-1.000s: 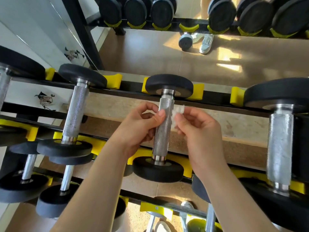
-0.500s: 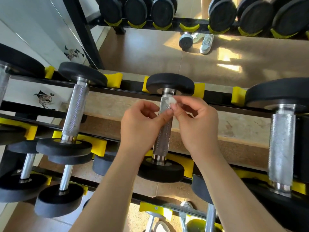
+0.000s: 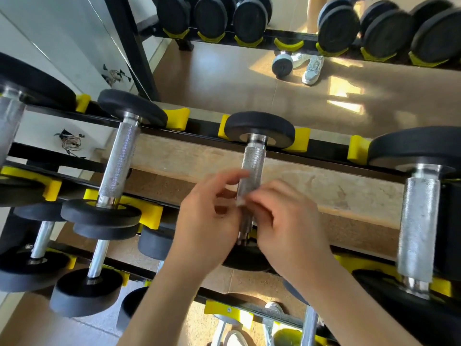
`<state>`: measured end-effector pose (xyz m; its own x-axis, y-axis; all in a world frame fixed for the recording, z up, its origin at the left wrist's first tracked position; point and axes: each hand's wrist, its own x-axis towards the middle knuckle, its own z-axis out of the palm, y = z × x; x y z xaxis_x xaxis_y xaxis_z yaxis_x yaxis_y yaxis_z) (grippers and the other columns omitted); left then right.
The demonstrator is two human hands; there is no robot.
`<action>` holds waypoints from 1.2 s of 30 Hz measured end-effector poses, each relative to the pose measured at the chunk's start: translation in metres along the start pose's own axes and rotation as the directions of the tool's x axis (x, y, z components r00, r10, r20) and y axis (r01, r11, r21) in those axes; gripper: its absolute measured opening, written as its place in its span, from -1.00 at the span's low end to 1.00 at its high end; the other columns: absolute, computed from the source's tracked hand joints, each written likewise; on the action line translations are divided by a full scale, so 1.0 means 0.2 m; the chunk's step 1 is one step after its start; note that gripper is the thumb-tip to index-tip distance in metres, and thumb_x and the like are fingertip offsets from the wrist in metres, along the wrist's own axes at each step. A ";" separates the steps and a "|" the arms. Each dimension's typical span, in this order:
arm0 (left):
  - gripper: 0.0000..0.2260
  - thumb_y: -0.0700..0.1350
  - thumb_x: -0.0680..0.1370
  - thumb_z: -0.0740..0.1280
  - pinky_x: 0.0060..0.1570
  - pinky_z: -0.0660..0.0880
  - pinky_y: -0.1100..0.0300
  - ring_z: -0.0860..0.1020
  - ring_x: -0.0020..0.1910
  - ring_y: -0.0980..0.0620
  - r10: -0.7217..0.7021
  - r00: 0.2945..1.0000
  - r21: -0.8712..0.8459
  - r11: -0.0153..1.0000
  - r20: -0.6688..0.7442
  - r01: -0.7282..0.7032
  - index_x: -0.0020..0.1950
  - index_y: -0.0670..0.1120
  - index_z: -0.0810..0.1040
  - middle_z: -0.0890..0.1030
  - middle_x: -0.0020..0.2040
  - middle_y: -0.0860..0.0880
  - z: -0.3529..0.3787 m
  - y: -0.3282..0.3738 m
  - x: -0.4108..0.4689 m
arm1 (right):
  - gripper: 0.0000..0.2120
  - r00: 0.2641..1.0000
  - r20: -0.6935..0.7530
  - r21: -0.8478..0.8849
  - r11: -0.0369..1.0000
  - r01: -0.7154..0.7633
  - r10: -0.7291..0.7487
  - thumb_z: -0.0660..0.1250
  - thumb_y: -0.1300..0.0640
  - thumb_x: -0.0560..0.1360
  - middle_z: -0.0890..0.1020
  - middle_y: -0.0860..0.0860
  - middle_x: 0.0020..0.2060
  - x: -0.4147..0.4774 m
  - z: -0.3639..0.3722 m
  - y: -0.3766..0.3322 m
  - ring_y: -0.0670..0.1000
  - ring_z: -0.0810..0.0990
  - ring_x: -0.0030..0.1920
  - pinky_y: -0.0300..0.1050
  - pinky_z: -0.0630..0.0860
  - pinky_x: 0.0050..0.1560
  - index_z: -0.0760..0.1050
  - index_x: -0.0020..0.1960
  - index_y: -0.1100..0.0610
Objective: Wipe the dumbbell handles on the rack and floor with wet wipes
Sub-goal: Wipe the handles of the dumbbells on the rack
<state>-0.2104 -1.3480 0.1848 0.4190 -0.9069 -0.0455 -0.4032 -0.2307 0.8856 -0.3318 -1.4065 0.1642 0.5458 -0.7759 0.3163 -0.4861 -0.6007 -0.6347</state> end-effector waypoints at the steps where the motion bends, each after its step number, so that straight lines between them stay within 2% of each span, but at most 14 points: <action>1: -0.61 -0.34 0.47 0.37 -0.04 0.55 0.31 0.58 0.00 0.18 0.029 0.999 0.047 0.999 -0.029 -0.028 0.19 0.06 0.57 0.61 0.03 0.13 0.01 -0.01 -0.02 | -0.84 1.000 0.020 0.009 1.000 0.017 -0.018 0.27 0.18 0.50 0.59 -0.04 -0.19 0.01 -0.01 0.00 -0.14 0.50 -0.24 -0.40 0.42 -0.24 0.64 -0.08 0.13; 4: -0.62 -0.18 0.49 0.41 -0.01 0.58 0.22 0.57 0.01 0.18 0.024 0.989 0.119 0.993 -0.148 -0.006 0.27 0.09 0.53 0.57 0.06 0.16 0.02 -0.04 -0.05 | -0.94 0.994 -0.090 0.013 0.998 -0.065 0.065 0.37 0.17 0.50 0.59 -0.04 -0.21 0.17 -0.01 0.02 -0.16 0.48 -0.25 -0.45 0.38 -0.26 0.62 -0.09 0.11; 7: -0.57 -0.14 0.48 0.42 0.05 0.52 0.35 0.53 0.06 0.18 0.195 0.963 0.257 0.956 -0.186 -0.144 0.34 0.05 0.48 0.51 0.17 0.15 0.02 -0.01 -0.01 | -0.97 0.976 -0.152 0.060 0.987 -0.146 0.154 0.44 0.16 0.47 0.61 -0.06 -0.23 0.25 0.00 0.02 -0.18 0.50 -0.25 -0.47 0.39 -0.25 0.63 -0.09 0.10; 10: -0.63 -0.11 0.45 0.48 0.00 0.56 0.29 0.58 0.03 0.14 0.350 0.932 0.427 0.859 -0.090 -0.282 0.25 -0.04 0.58 0.61 0.11 0.05 0.04 0.01 0.07 | -0.87 0.962 -0.062 0.228 0.943 -0.244 0.264 0.35 0.19 0.53 0.64 -0.08 -0.09 0.20 -0.02 0.03 -0.19 0.57 -0.13 -0.42 0.49 -0.07 0.65 0.02 0.05; 13: -0.79 -0.05 0.46 0.47 -0.19 0.59 0.11 0.60 -0.15 0.06 0.346 0.929 0.468 0.848 -0.134 -0.248 0.08 -0.03 0.66 0.67 -0.08 0.03 0.05 0.02 0.15 | -0.75 0.898 0.111 0.450 0.784 -0.427 0.426 0.27 0.25 0.57 0.66 -0.10 0.01 0.17 -0.06 0.04 -0.16 0.63 -0.02 -0.23 0.59 0.03 0.61 0.14 0.01; 16: -0.93 -0.07 0.46 0.45 -0.25 0.39 0.22 0.51 -0.14 -0.01 0.442 0.882 0.587 0.762 -0.163 -0.274 -0.13 -0.06 0.68 0.60 -0.14 -0.01 0.06 0.06 0.26 | -0.70 0.911 0.103 0.374 0.834 -0.407 0.398 0.31 0.23 0.55 0.62 -0.13 0.04 0.14 -0.07 0.03 -0.16 0.57 0.04 -0.29 0.52 0.06 0.55 0.24 -0.03; 18: -0.94 -0.11 0.48 0.41 -0.29 0.30 0.33 0.47 -0.18 0.05 0.484 0.865 0.598 0.736 -0.136 -0.318 -0.15 -0.08 0.66 0.56 -0.15 -0.01 0.06 0.07 0.30 | -0.67 0.918 0.088 0.341 0.855 -0.392 0.386 0.32 0.22 0.55 0.59 -0.15 0.06 0.13 -0.07 0.02 -0.20 0.54 0.05 -0.39 0.46 0.04 0.52 0.26 -0.04; 21: -0.93 -0.13 0.51 0.36 -0.36 0.33 0.31 0.44 -0.30 0.12 0.491 0.867 0.557 0.745 -0.086 -0.367 -0.11 -0.07 0.65 0.54 -0.23 0.06 0.03 0.04 0.29 | -0.67 0.926 0.086 0.301 0.877 -0.375 0.366 0.33 0.20 0.54 0.54 -0.23 0.06 0.12 -0.06 0.03 -0.29 0.49 0.02 -0.53 0.40 -0.01 0.51 0.26 -0.07; 23: -0.91 -0.11 0.50 0.37 -0.33 0.37 0.24 0.47 -0.28 0.07 0.511 0.857 0.583 0.717 -0.067 -0.382 -0.14 -0.09 0.64 0.58 -0.24 0.02 0.01 0.01 0.26 | -0.67 0.936 0.090 0.284 0.893 -0.351 0.339 0.33 0.22 0.54 0.51 -0.24 0.07 0.11 -0.06 0.04 -0.33 0.48 0.00 -0.61 0.34 -0.02 0.52 0.25 -0.06; 26: -0.82 0.00 0.49 0.35 -0.37 0.47 0.19 0.53 -0.31 0.04 0.450 0.893 0.579 0.737 -0.032 -0.350 -0.13 -0.11 0.61 0.59 -0.21 0.02 0.00 0.02 0.17 | -0.68 0.932 0.109 0.296 0.883 -0.363 0.346 0.30 0.23 0.56 0.57 -0.19 0.14 0.10 -0.08 0.04 -0.26 0.53 0.04 -0.53 0.41 0.04 0.53 0.26 -0.02; 30: -0.89 0.00 0.49 0.42 -0.42 0.41 0.30 0.52 -0.36 0.10 0.401 0.915 0.596 0.746 -0.047 -0.296 -0.08 -0.02 0.61 0.57 -0.27 0.07 0.05 0.06 0.20 | -0.66 0.929 0.111 0.413 0.834 -0.366 0.353 0.22 0.28 0.59 0.63 -0.15 0.13 0.07 -0.09 0.05 -0.21 0.59 0.10 -0.10 0.58 0.14 0.52 0.29 0.01; 32: -0.94 -0.06 0.51 0.41 -0.38 0.42 0.34 0.54 -0.33 0.13 0.287 0.942 0.481 0.859 -0.173 -0.174 -0.16 0.02 0.62 0.58 -0.31 0.10 0.07 0.08 0.27 | -0.63 0.927 0.117 0.435 0.821 -0.370 0.355 0.21 0.28 0.59 0.60 -0.18 0.16 0.05 -0.09 0.04 -0.24 0.57 0.13 -0.09 0.56 0.18 0.48 0.32 -0.01; 34: -0.93 -0.05 0.50 0.43 -0.27 0.49 0.39 0.57 -0.26 0.21 0.078 0.963 0.236 0.972 -0.259 -0.015 -0.18 0.06 0.61 0.60 -0.31 0.14 0.09 0.07 0.31 | -0.59 0.920 0.150 0.442 0.808 -0.389 0.361 0.22 0.28 0.58 0.56 -0.22 0.21 0.03 -0.08 0.04 -0.28 0.53 0.17 -0.16 0.52 0.23 0.43 0.35 -0.07; 36: -0.96 -0.03 0.48 0.46 -0.18 0.58 0.27 0.60 -0.24 0.23 -0.036 0.962 0.090 0.994 -0.271 0.063 -0.13 0.04 0.66 0.64 -0.26 0.13 0.08 0.05 0.28 | -0.56 0.910 0.204 0.455 0.788 -0.414 0.360 0.24 0.26 0.58 0.53 -0.25 0.24 0.00 -0.07 0.03 -0.32 0.51 0.16 -0.28 0.51 0.19 0.39 0.39 -0.08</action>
<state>-0.2042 -1.4078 0.1842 0.6378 -0.7686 0.0494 -0.4477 -0.3178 0.8358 -0.3440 -1.4140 0.1700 0.4607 -0.8835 -0.0845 -0.2985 -0.0645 -0.9522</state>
